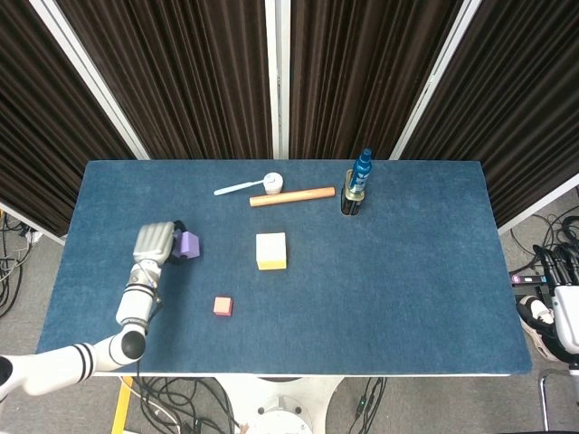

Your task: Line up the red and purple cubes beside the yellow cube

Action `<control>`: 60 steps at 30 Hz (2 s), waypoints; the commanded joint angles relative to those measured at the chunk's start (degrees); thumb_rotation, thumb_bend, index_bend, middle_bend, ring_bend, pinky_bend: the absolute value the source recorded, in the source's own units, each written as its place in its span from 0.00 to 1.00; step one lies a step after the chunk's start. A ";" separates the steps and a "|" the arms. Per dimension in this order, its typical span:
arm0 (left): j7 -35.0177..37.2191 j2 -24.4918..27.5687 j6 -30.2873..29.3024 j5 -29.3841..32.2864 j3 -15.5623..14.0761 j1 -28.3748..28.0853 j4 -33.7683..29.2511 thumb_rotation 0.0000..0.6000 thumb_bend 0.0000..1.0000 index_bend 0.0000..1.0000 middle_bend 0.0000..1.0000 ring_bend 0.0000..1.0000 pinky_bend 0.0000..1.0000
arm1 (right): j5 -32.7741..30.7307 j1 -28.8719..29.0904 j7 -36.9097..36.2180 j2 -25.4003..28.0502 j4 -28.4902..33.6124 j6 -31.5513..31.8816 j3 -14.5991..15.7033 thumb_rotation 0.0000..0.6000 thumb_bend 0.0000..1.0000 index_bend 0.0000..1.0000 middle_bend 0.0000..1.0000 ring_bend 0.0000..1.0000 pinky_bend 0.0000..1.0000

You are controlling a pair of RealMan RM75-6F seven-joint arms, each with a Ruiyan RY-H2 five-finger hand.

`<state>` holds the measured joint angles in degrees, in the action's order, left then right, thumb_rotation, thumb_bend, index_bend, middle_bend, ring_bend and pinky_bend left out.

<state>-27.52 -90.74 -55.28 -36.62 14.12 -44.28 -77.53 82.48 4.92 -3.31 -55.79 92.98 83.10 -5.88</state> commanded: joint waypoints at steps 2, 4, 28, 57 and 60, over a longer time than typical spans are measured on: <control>-3.09 -0.77 1.14 0.44 0.96 -3.15 -0.89 1.00 0.34 0.56 0.91 0.95 1.00 | -0.05 -0.33 -0.01 0.47 0.22 0.42 0.03 1.00 0.14 0.00 0.11 0.03 0.11; -4.55 -1.44 1.54 1.34 1.21 -4.51 -1.04 1.00 0.34 0.56 0.91 0.95 1.00 | -0.10 -0.59 0.01 0.75 0.42 0.75 0.06 1.00 0.14 0.00 0.11 0.03 0.11; -16.98 -10.88 -3.43 15.61 1.89 -12.98 0.59 1.00 0.34 0.55 0.91 0.95 1.00 | -1.05 -2.30 -0.65 1.42 0.17 1.36 0.66 1.00 0.14 0.00 0.11 0.03 0.11; -19.02 -13.18 -4.26 13.33 1.62 -14.37 1.52 1.00 0.31 0.30 0.90 0.95 1.00 | -1.85 -2.88 -1.98 1.13 -0.99 1.17 0.41 1.00 0.14 0.00 0.10 0.03 0.11; -18.51 -12.63 -4.72 12.02 1.40 -13.96 0.49 1.00 0.31 0.23 0.90 0.95 1.00 | -1.80 -2.84 -1.91 1.12 -0.92 1.14 0.37 1.00 0.14 0.00 0.10 0.03 0.11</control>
<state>-46.30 -103.66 -59.76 -24.22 15.65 -58.47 -76.63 80.69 2.08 -5.23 -54.67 92.06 84.24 -5.50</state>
